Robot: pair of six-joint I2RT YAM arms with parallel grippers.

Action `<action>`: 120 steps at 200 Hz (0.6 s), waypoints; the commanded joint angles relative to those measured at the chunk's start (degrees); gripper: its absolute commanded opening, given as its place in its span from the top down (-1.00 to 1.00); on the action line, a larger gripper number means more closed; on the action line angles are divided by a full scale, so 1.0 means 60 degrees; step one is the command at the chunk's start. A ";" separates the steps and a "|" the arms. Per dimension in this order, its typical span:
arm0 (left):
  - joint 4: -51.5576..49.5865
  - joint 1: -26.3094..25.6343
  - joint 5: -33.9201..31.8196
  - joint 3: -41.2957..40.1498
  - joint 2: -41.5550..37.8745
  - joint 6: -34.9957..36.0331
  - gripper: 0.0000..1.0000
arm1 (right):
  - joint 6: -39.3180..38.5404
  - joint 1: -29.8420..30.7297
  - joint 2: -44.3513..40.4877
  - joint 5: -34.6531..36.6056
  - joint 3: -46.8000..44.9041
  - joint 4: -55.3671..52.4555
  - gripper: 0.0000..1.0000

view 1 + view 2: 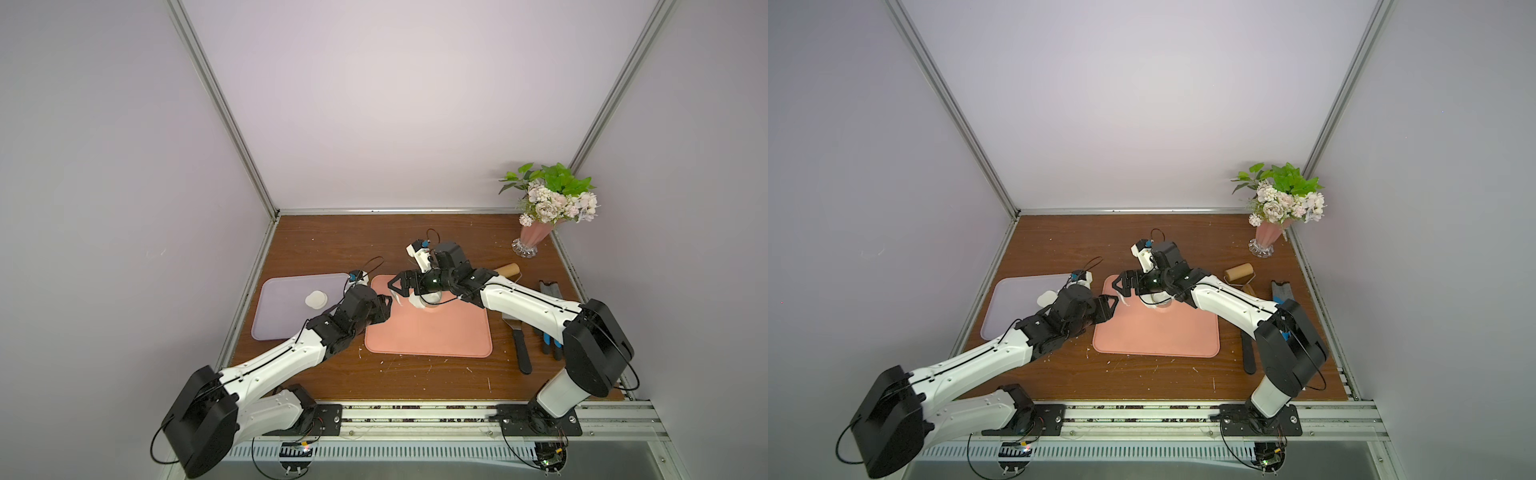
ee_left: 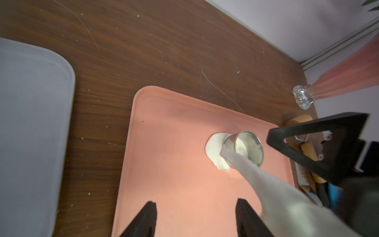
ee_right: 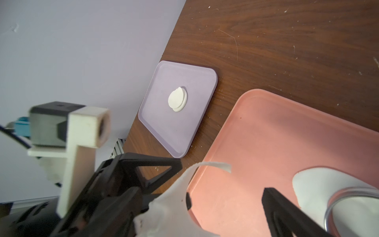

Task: Roll out the dumpling wrappers from the dough
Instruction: Remove the dumpling wrapper from the work surface.

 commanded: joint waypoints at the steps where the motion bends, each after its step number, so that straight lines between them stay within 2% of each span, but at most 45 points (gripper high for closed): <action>1: -0.0846 0.0054 -0.0161 -0.0291 -0.0965 -0.0115 -0.47 | -0.0005 -0.0017 0.0050 0.0159 0.0271 0.0005 -0.98; 17: -0.0842 -0.0158 -0.0253 -0.0428 -0.1279 -0.0092 -0.60 | 0.0185 -0.0017 0.0072 0.0222 0.0215 0.0217 -0.98; 44: -0.0256 -0.0684 -0.0515 -0.0503 -0.1130 -0.0032 -0.63 | 0.0455 0.0012 0.0092 0.0283 0.0183 0.0469 -0.92; 82: -0.0237 -0.1901 -0.2427 0.0482 0.0167 0.0088 -0.65 | 0.0658 0.0070 0.0075 0.0362 0.0214 0.0539 -0.90; 120: 0.0467 -0.2322 -0.3691 0.0872 0.1031 -0.0122 -0.69 | 0.0876 0.0130 -0.0100 0.0473 0.0026 0.0743 -0.90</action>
